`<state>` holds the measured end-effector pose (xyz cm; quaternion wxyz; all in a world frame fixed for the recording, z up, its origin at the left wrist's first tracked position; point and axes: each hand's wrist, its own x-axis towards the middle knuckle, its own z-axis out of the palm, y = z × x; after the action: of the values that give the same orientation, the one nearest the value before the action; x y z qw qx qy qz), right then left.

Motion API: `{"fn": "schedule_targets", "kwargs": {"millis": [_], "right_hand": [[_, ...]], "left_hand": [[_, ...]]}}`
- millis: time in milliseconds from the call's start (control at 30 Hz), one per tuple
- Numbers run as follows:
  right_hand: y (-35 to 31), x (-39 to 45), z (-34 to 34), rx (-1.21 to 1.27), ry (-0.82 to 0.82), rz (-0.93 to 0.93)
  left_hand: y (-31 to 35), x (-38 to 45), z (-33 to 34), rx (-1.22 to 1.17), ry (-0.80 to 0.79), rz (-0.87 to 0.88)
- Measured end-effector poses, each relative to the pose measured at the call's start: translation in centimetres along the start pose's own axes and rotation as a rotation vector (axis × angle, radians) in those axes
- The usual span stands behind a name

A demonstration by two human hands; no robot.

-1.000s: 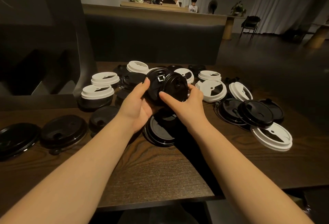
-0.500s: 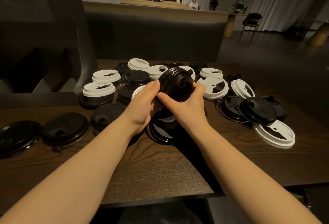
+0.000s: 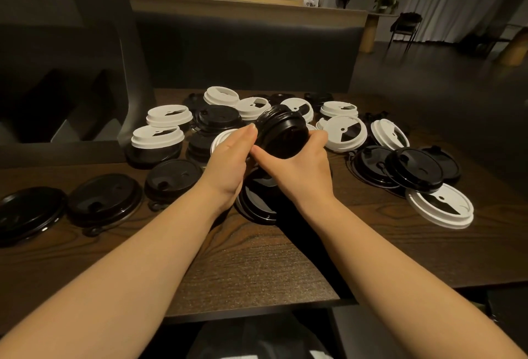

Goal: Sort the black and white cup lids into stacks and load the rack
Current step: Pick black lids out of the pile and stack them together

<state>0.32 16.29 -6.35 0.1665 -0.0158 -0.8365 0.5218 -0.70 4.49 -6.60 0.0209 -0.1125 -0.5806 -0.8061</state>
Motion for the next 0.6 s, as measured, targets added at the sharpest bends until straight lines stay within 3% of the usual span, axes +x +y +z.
{"fn": "schedule_targets", "kwargs": {"millis": [233, 367, 433, 500, 600], "right_hand": [[-0.1, 0.1, -0.2, 0.039, -0.054, 0.026], [0.0, 0.2, -0.2, 0.084, -0.076, 0.031], [0.2, 0.4, -0.2, 0.099, -0.125, 0.008], [0.2, 0.8, -0.5, 0.193, -0.2, 0.005], [0.2, 1.8, -1.5, 0.496, -0.266, 0.115]], "left_hand": [[0.2, -0.2, -0.2, 0.003, -0.029, -0.015], [-0.3, -0.1, -0.6, 0.141, -0.121, 0.036], [-0.4, 0.4, -0.9, 0.135, -0.044, 0.04], [0.0, 0.8, -1.2, 0.062, 0.051, 0.005], [0.1, 1.3, -1.8, 0.037, 0.032, -0.036]]}}
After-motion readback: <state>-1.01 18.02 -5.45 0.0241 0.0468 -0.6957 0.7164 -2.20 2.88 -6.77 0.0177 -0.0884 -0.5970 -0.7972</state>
